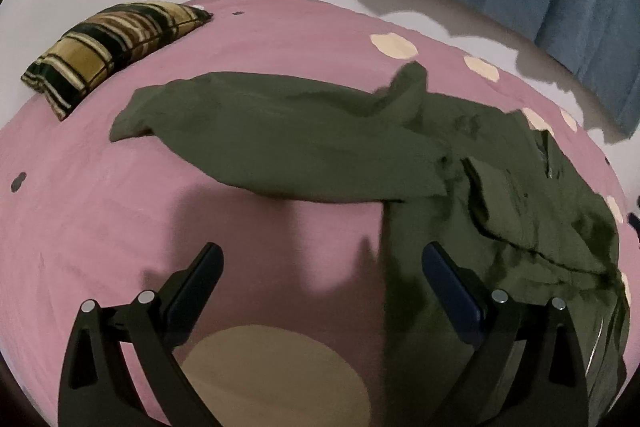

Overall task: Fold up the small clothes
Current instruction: 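Open the right gripper to lay the sleeve on the jacket, then grasp the other sleeve cuff with the left gripper and lift it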

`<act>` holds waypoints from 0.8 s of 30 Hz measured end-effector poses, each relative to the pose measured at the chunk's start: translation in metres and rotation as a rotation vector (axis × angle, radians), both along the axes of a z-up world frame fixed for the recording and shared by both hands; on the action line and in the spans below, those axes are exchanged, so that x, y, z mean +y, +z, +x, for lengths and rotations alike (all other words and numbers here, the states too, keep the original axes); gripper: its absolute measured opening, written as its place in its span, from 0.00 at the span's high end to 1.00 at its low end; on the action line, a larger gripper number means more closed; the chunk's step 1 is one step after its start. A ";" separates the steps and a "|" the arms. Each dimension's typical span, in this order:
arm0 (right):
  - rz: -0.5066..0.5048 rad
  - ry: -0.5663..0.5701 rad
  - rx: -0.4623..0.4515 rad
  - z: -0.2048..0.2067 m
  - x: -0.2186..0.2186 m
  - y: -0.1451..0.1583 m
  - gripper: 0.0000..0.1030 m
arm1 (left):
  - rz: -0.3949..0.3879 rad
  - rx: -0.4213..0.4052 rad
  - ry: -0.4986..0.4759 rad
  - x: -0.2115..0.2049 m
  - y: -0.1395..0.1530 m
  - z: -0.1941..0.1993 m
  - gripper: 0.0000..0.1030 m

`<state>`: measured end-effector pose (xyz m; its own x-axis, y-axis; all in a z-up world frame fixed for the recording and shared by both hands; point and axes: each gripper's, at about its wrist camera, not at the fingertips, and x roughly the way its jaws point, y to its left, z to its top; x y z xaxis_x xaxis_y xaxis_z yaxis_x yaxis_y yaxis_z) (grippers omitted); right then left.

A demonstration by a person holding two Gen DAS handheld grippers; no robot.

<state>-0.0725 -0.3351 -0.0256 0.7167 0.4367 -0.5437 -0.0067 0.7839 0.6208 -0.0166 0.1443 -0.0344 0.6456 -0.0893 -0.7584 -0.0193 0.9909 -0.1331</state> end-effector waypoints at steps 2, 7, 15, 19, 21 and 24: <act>-0.010 0.061 0.019 0.017 0.029 -0.006 0.49 | -0.021 -0.003 0.032 0.013 0.001 0.002 0.04; -0.068 0.161 0.105 0.052 0.091 -0.044 0.49 | -0.186 0.028 0.062 0.069 0.004 0.016 0.04; -0.116 0.185 0.129 0.053 0.111 -0.074 0.43 | -0.226 0.001 0.097 0.149 0.002 0.051 0.04; -0.140 0.189 0.109 0.052 0.115 -0.076 0.40 | -0.421 0.056 0.146 0.187 -0.021 0.073 0.04; -0.158 0.195 0.105 0.051 0.114 -0.076 0.38 | -0.499 0.059 0.173 0.200 -0.028 0.083 0.04; -0.172 0.198 0.096 0.050 0.116 -0.075 0.37 | -0.577 0.051 0.195 0.212 -0.033 0.098 0.04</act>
<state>-0.0224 -0.2189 -0.1009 0.5681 0.4585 -0.6834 -0.1173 0.8670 0.4842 0.0815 0.3567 -0.0679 0.6558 -0.3782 -0.6534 -0.2137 0.7371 -0.6411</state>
